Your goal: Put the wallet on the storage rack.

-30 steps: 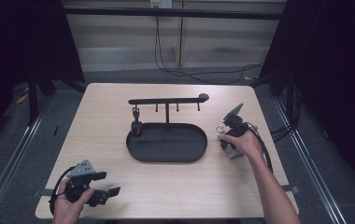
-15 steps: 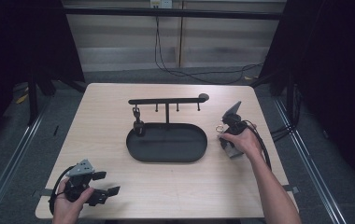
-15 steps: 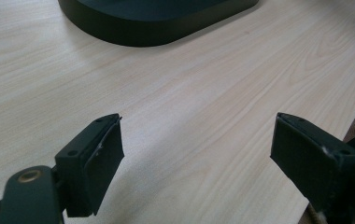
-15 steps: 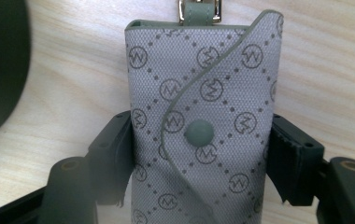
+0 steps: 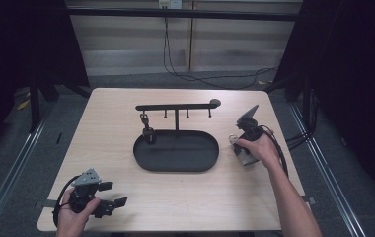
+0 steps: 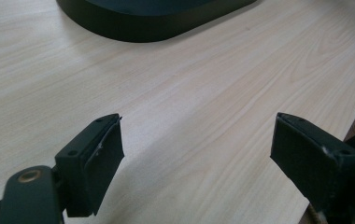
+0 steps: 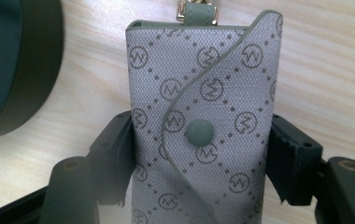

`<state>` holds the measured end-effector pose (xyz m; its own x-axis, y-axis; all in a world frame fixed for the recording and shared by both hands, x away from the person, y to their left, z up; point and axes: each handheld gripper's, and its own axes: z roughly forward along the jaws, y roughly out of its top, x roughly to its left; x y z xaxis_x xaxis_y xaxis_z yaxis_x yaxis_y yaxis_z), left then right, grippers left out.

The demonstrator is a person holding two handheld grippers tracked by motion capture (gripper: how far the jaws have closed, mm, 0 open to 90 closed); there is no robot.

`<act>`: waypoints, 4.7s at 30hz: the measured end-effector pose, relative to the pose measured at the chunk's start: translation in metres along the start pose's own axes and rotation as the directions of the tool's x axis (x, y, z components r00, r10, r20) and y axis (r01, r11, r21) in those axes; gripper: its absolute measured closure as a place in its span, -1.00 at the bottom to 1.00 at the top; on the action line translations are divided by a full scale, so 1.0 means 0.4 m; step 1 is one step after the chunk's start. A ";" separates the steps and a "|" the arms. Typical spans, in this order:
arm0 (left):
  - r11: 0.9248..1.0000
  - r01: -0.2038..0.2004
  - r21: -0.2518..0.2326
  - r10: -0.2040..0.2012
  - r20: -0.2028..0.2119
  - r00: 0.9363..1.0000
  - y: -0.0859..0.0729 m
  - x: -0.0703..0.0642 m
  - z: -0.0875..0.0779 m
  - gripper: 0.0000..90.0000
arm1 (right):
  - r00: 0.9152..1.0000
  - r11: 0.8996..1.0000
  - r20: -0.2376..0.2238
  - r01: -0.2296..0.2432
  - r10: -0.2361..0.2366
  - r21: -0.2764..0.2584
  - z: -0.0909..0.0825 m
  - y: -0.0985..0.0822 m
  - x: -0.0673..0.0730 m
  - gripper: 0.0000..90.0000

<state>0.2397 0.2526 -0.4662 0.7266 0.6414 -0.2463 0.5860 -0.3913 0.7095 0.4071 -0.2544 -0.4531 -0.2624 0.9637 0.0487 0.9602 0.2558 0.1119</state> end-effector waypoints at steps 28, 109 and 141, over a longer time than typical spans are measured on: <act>1.000 -0.004 -0.006 0.004 0.000 1.000 0.004 -0.002 0.000 -0.63 | 1.000 0.996 -0.016 0.017 -0.018 -0.086 -0.148 -0.002 0.011 -0.26; 0.999 0.003 -0.051 -0.004 -0.016 1.000 0.001 0.002 -0.019 -0.63 | 0.910 0.950 -0.411 -0.077 -0.056 -0.301 -0.016 0.029 0.200 -0.27; 0.999 -0.003 -0.049 0.002 -0.015 1.000 0.002 0.000 -0.018 -0.63 | 0.945 0.962 -0.320 -0.027 -0.064 -0.273 0.074 0.047 0.240 -0.33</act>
<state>0.2376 0.2570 -0.4607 0.7226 0.6501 -0.2348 0.5653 -0.3605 0.7419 0.4029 -0.1548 -0.4759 -0.3398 0.8703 0.3564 0.9046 0.1988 0.3770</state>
